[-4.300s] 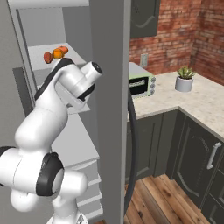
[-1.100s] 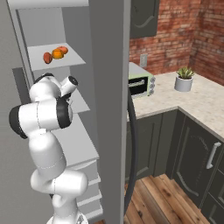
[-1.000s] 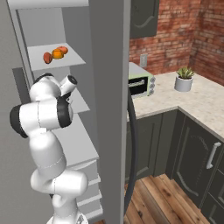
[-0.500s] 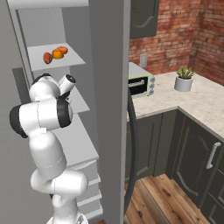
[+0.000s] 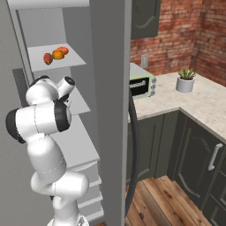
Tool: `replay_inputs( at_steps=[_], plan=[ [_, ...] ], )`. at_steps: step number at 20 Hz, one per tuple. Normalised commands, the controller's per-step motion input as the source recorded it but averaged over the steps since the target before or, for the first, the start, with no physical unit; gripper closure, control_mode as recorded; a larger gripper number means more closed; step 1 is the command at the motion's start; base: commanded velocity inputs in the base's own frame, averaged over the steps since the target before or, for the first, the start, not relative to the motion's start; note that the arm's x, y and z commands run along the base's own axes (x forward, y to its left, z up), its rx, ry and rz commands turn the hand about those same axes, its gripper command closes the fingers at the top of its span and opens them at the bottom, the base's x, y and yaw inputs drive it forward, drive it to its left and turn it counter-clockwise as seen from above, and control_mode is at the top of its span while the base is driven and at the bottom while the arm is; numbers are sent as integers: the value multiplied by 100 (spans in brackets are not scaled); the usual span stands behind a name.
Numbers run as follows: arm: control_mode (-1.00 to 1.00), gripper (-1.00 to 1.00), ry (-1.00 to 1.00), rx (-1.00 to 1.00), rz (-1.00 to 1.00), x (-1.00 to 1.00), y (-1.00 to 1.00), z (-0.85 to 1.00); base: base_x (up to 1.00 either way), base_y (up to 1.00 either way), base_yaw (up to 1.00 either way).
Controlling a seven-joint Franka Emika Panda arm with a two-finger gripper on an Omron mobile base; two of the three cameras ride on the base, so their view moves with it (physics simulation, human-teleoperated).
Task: Take the orange and broccoli from the second highest rack and move them to the highest rack where the squash and sweet potato are located, to maximize freezer space. Close the freezer door after rearranging.
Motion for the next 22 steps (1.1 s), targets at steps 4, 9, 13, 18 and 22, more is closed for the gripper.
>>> replay_inputs(
  at_steps=[4,9,13,18,22],
  plan=[
    [-100,100,0,0,0,-6,23,-45,0,0,0],
    [-100,100,-7,0,0,-10,10,-21,0,0,0],
    [-100,100,-44,5,-1,-70,-8,9,0,0,0],
    [-100,100,-43,7,-6,-99,-40,27,0,0,0],
    [-100,100,-28,5,-9,-77,-33,83,0,0,0]
  ],
)
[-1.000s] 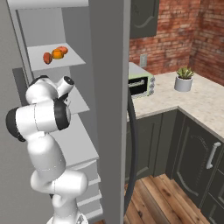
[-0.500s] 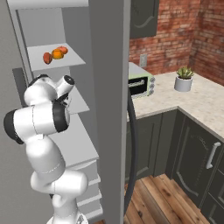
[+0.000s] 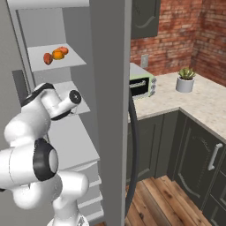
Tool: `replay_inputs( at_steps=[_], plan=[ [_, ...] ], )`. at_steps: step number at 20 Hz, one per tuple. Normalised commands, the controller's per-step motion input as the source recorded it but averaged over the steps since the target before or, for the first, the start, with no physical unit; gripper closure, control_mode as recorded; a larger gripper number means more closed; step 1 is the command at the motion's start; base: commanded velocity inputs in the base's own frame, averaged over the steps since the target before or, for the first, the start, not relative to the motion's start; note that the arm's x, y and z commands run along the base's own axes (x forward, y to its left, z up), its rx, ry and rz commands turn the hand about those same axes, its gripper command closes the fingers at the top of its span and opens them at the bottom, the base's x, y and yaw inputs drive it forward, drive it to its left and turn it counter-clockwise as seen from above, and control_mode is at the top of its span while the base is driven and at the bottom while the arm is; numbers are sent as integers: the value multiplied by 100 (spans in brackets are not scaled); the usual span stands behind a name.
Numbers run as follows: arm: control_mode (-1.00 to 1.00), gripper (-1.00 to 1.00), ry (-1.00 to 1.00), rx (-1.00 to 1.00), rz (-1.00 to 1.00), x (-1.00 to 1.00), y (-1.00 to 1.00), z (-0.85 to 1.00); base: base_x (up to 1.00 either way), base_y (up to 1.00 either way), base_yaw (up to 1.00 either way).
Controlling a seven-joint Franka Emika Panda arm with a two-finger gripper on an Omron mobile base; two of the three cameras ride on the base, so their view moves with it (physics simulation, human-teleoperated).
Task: Take the orange and broccoli from the second highest rack and move them to the highest rack where the squash and sweet potato are located, to maximize freezer space. Close the freezer door after rearranging.
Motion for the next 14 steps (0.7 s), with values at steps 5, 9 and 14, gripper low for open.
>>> replay_inputs(
  at_steps=[5,9,14],
  plan=[
    [-100,100,-5,2,-11,-31,-25,100,0,0,0],
    [-100,100,0,10,-10,-37,-28,100,0,0,0],
    [-100,100,3,16,-8,-53,-32,100,0,0,0]
  ],
)
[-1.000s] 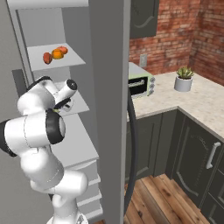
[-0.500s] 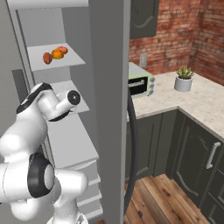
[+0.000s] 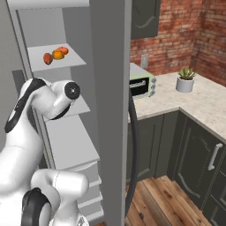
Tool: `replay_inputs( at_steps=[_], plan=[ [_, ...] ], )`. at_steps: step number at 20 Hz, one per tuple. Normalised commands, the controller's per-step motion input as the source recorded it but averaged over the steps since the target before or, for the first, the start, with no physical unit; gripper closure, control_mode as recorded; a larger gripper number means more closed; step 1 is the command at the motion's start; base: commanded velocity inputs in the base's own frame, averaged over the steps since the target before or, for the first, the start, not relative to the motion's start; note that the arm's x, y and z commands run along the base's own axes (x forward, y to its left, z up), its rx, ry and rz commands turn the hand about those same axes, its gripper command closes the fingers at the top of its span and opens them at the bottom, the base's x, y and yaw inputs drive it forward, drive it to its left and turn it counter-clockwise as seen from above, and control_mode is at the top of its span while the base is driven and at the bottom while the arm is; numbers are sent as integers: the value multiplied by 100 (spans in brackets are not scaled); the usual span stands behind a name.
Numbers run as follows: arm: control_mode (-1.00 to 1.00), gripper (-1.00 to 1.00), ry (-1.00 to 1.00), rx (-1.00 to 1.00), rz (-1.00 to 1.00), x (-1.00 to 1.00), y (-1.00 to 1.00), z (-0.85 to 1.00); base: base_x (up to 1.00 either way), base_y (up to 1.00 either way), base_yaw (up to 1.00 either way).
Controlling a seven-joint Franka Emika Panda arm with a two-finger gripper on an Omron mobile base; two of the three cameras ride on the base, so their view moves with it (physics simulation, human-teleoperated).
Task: Take the orange and broccoli from the second highest rack and move them to the highest rack where the squash and sweet potato are located, to maximize freezer space. Close the freezer door after rearranging.
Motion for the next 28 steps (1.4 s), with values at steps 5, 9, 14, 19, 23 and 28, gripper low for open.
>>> replay_inputs(
  at_steps=[5,9,14,19,23,28],
  plan=[
    [-100,100,21,14,-11,-39,-38,100,0,0,0],
    [-100,100,51,8,-16,0,-42,100,0,0,0],
    [-100,100,31,1,-19,17,-29,53,0,0,0],
    [-100,100,0,0,-19,35,-11,0,0,0,0],
    [-100,100,-5,0,-13,49,-1,-9,0,0,0],
    [-100,100,0,1,-3,61,0,-2,0,0,0]
  ],
)
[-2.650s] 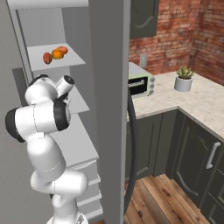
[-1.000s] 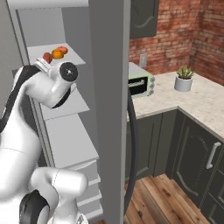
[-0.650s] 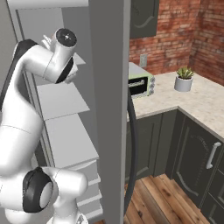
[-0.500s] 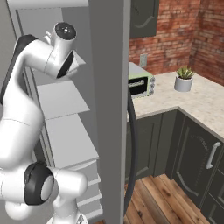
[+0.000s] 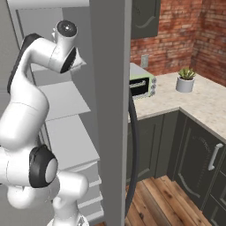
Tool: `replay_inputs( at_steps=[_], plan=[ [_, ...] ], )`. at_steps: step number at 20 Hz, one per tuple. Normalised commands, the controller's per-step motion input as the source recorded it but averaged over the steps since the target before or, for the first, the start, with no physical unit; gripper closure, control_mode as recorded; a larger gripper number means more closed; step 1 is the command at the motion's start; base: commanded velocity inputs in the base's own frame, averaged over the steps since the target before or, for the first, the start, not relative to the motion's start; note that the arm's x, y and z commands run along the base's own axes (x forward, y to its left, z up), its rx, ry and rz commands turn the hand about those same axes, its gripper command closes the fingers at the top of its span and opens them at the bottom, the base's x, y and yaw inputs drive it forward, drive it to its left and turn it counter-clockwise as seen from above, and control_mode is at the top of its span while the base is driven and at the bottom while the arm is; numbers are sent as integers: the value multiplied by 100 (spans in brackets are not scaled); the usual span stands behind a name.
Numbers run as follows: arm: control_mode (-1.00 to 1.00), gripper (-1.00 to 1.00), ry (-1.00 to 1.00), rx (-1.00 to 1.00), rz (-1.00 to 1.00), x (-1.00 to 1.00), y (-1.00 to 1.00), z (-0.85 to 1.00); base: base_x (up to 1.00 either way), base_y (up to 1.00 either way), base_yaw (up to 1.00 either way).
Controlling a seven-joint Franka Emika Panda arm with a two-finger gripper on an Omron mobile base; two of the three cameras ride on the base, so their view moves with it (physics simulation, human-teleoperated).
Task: Take the orange and broccoli from the second highest rack and move them to the highest rack where the squash and sweet potato are located, to maximize freezer space. Close the freezer door after rearranging.
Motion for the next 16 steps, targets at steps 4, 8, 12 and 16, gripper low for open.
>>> replay_inputs(
  at_steps=[4,8,12,16],
  plan=[
    [-100,100,0,0,0,66,0,-1,0,0,0],
    [-100,100,0,0,0,65,2,0,0,0,0],
    [-100,100,0,0,0,54,15,-2,0,0,0],
    [-100,100,0,0,0,50,21,-5,0,0,0]
  ],
)
